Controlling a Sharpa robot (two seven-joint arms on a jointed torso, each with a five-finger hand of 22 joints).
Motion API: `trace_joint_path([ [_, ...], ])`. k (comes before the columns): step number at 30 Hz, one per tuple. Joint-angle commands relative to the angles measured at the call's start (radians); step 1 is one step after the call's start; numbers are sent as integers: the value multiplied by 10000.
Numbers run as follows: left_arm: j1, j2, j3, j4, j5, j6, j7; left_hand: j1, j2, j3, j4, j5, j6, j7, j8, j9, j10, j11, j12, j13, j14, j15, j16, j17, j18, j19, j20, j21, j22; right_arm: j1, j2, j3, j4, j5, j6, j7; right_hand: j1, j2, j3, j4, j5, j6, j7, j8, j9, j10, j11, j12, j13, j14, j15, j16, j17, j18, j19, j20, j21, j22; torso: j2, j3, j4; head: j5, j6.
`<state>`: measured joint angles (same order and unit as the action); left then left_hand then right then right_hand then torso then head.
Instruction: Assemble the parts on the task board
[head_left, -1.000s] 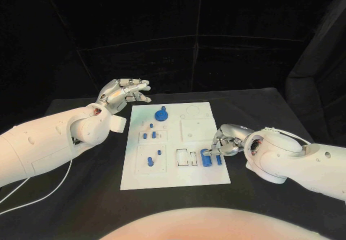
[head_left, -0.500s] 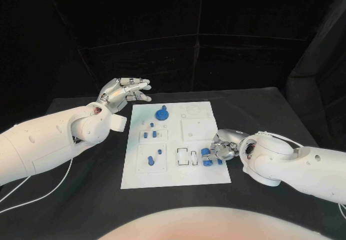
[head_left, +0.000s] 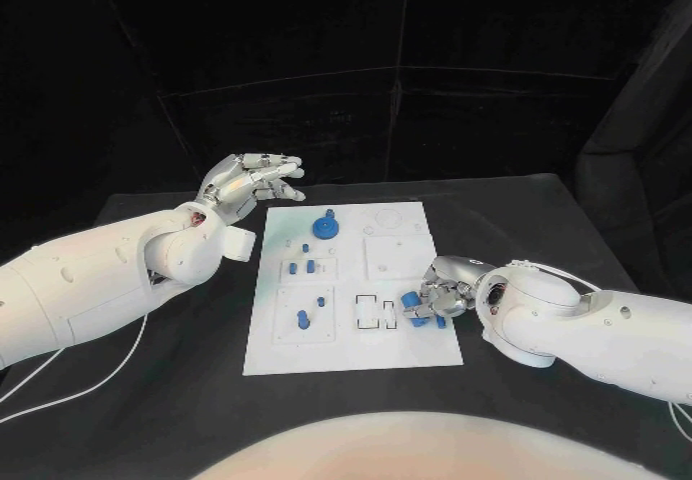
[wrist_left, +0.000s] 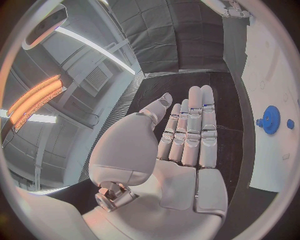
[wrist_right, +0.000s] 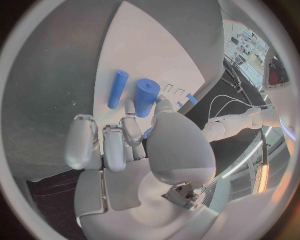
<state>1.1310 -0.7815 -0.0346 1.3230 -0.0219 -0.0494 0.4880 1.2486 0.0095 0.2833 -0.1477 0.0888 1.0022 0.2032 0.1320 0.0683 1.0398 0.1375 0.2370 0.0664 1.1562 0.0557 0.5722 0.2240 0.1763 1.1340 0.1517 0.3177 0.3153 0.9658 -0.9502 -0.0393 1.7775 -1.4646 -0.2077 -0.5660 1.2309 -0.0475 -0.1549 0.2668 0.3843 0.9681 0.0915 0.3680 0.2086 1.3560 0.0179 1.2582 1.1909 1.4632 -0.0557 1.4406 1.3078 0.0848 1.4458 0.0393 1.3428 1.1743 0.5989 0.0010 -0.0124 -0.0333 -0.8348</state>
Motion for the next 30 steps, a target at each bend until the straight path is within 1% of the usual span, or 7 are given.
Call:
trace_joint_path([
  [1, 16, -4, 4, 9, 21, 102, 86, -16, 69, -32, -8, 26, 1, -41, 63, 1, 20, -59, 69, -8, -53, 3, -45, 9, 39, 44, 27, -37, -9, -35, -3, -42, -114, -4, 262, -201, 381, 209, 44, -127, 451, -76, 6, 96, 73, -10, -70, -3, 34, 629, -74, 42, 183, -93, 75, 6, 48, 31, -3, -4, 3, 8, -7],
  [4, 16, -2, 3, 5, 21, 110, 85, -19, 68, -34, -7, 26, 0, -41, 63, 0, 20, -58, 70, -9, -53, 3, -46, 9, 39, 44, 27, -37, -9, -36, -24, -42, -61, 83, 188, -192, 518, 309, 36, -146, 1338, -136, 14, 160, 143, -10, -65, -36, 72, 627, -78, 42, 188, -97, 72, 7, 55, 45, -8, 3, 8, 10, -9],
  [6, 15, 2, 3, -1, 21, 126, 79, -36, 61, -44, -1, 22, -4, -38, 66, -1, 17, -56, 74, -10, -54, 5, -46, 10, 38, 44, 29, -39, -13, -37, -59, -42, 8, 223, 46, -158, 565, 357, 42, -142, 1571, -159, 15, 181, 167, -4, -72, -45, 89, 627, -73, 42, 192, -95, 71, 5, 59, 52, -9, 5, -1, 13, -5],
  [13, 14, 14, 2, -12, 21, 105, 102, -36, 61, -44, -1, 22, -4, -38, 66, -1, 17, -56, 74, -10, -54, 5, -46, 10, 38, 44, 29, -39, -13, -37, -256, -40, 457, 306, -1149, 164, 585, 424, 29, -97, 1834, -141, -2, 247, 219, 61, -84, 9, 191, 638, -80, 69, 247, -105, 87, 4, 96, 114, -20, 3, -23, -3, 2],
  [21, 14, 63, 1, -18, 21, 78, 131, -36, 61, -44, -1, 22, -4, -38, 66, -1, 17, -56, 74, -10, -54, 5, -46, 10, 38, 44, 29, -39, -13, -33, -432, -35, 899, 168, -2699, 525, 523, 456, -41, 65, 2245, -84, -49, 362, 302, 125, -125, 30, 277, 661, -110, 134, 375, -122, 117, -18, 160, 220, 2, -4, 43, -80, 80],
  [25, 14, 84, 0, -38, 21, 79, 130, -36, 61, -44, -1, 22, -4, -38, 66, -1, 17, -56, 74, -10, -54, 5, -46, 10, 38, 44, 29, -39, -13, -32, -402, -34, 977, 132, -2863, 571, 514, 463, -47, 88, 2283, -83, -53, 370, 310, 131, -128, 30, 283, 662, -114, 139, 383, -124, 120, -21, 168, 232, 2, -6, 38, -29, 85],
  [30, 14, 95, -1, -48, 21, 90, 124, -36, 61, -44, -1, 22, -4, -38, 66, -1, 17, -56, 74, -10, -54, 5, -46, 10, 38, 44, 29, -39, -13, -31, -238, -33, 967, 146, -2429, 469, 426, 446, -107, 168, 2232, -105, -47, 376, 322, 111, -123, -24, 246, 658, -113, 131, 372, -121, 112, -23, 159, 217, 4, -3, 5, 38, 69],
])
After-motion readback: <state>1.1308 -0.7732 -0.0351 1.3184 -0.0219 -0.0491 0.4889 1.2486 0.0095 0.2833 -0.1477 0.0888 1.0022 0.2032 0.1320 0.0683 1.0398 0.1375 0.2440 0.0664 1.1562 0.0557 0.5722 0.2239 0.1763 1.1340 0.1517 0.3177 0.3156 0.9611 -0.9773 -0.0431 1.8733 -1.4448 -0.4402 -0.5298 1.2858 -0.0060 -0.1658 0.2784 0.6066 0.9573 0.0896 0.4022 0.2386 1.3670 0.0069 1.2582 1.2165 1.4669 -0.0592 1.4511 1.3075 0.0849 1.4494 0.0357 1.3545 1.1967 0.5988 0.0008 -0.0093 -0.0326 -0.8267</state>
